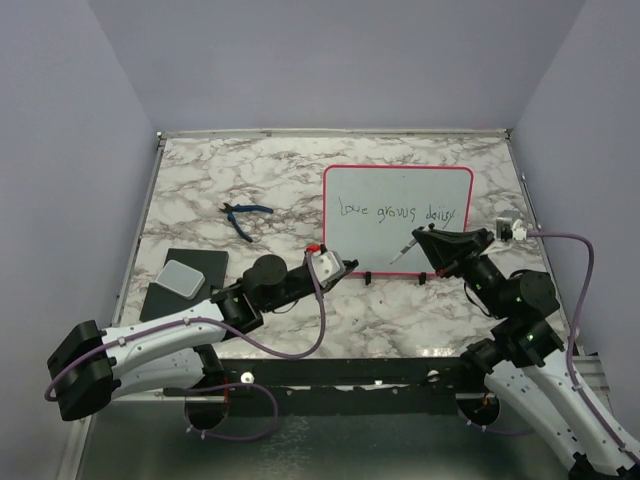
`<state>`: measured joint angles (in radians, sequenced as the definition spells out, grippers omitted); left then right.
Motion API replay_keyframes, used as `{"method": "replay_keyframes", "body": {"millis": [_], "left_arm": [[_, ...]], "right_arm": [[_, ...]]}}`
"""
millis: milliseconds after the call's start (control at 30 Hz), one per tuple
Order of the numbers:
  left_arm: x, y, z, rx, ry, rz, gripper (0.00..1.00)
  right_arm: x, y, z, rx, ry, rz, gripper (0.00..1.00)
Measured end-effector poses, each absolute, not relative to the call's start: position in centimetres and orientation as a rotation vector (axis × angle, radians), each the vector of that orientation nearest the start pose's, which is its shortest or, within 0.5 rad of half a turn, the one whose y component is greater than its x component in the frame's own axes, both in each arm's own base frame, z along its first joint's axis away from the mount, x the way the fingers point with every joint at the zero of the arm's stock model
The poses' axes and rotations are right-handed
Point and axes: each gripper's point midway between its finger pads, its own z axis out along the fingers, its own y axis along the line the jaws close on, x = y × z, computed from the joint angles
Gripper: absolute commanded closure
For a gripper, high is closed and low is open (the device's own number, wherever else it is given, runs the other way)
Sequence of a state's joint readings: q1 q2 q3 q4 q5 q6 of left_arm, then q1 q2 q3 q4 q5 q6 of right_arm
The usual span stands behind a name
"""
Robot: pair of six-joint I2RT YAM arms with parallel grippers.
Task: Write a sentence on the whiteboard
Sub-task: Place the pen cap at the center of the board.
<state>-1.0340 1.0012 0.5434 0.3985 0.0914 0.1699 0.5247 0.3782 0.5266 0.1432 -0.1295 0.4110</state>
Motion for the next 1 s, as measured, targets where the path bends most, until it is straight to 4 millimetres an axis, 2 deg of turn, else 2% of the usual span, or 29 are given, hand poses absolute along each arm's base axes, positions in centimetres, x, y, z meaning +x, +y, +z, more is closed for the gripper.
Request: {"method": "replay_keyframes", "body": {"millis": [167,300,467,633,867,1000], "left_arm": [[18.9,-31.9,22.3,0.925,1.414,-0.731,1.00],[19.4,-31.0,20.9,0.675,1.623,-0.817,1.00],[18.7,-28.7,17.5,0.322,1.912,-0.903,1.00],[18.3,-26.0,15.0,0.012,2.100,-0.866,1.00],[16.8,-23.9,8.4,-0.248,2.366,-0.705,1.00],[16.3,-23.3,6.0,-0.326,2.446,-0.624,0.97]], "right_arm": [[20.7,16.8,32.9,-0.195,1.358,0.898,0.99],[20.8,16.7,32.8,-0.185,1.372,0.889,0.99],[20.7,16.1,32.9,-0.157,1.378,0.870,0.99],[20.8,15.4,32.5,-0.119,1.399,0.851,0.99],[21.5,14.9,31.3,-0.072,1.457,0.814,0.99],[21.8,14.8,30.8,-0.062,1.479,0.799,0.99]]}}
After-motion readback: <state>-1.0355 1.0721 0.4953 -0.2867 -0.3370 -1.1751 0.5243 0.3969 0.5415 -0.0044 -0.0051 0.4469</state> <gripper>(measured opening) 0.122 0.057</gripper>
